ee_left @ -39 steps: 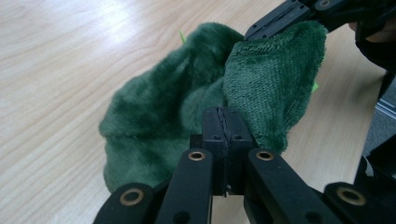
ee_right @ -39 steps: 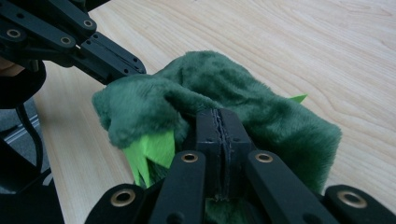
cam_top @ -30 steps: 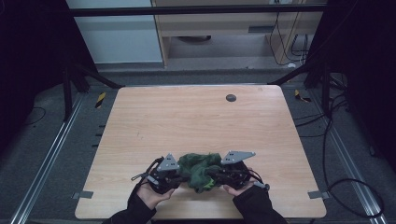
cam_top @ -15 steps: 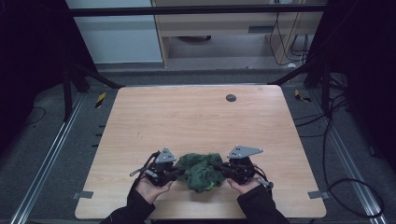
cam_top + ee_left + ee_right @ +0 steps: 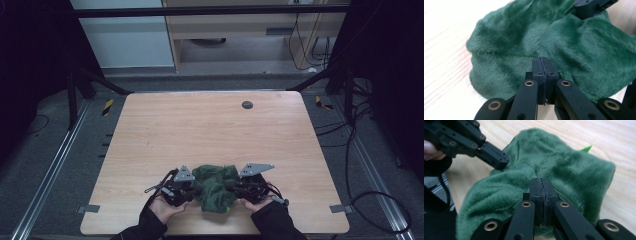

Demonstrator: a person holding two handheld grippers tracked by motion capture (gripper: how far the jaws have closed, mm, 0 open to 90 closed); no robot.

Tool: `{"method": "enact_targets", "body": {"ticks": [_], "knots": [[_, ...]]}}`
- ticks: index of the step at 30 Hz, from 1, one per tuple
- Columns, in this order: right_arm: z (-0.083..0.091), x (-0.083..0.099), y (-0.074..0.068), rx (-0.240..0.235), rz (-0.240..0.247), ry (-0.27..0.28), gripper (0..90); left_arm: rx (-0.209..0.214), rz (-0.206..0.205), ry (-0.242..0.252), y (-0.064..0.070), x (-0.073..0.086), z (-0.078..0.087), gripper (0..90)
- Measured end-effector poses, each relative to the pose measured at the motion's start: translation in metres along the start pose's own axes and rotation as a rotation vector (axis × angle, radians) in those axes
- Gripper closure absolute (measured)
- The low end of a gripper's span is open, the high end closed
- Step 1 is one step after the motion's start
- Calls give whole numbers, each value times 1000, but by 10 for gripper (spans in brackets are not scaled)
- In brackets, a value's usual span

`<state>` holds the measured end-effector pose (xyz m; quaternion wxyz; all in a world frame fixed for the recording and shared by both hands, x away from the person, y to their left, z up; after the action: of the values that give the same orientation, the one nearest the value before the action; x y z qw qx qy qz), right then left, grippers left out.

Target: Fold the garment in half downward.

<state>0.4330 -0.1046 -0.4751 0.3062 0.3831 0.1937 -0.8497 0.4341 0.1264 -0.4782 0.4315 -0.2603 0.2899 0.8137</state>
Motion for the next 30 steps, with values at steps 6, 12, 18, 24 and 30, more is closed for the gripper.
{"method": "enact_targets", "body": {"ticks": [6, 12, 18, 24, 30], "knots": [[-2, 8, -1, 11, 7, -26, 886, -6, 7, -23, -1, 6, -5, 899], [-7, 11, -1, 26, 15, -34, 883, -13, 8, -8, -2, 5, -1, 899], [0, 5, 4, 27, -3, -3, 862, -36, 15, 58, -5, 0, 17, 893], [14, -3, 17, 73, -37, 63, 840, -76, 37, 104, -14, 0, 35, 870], [27, -1, 40, 151, -74, 81, 796, -109, 74, 115, -25, 5, 46, 832]]}}
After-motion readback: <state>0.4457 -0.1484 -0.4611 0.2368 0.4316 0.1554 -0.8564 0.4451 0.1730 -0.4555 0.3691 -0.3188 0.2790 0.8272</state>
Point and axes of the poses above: each handheld gripper's, and its own axes: z roughly backward along the jaws, x roughly out of its underside, y roughly to its right, the point moved 2 cm from there along -z, roughly forward along the jaws, and after that the axes turned 11 degrees about x, right-handed, at the moved point
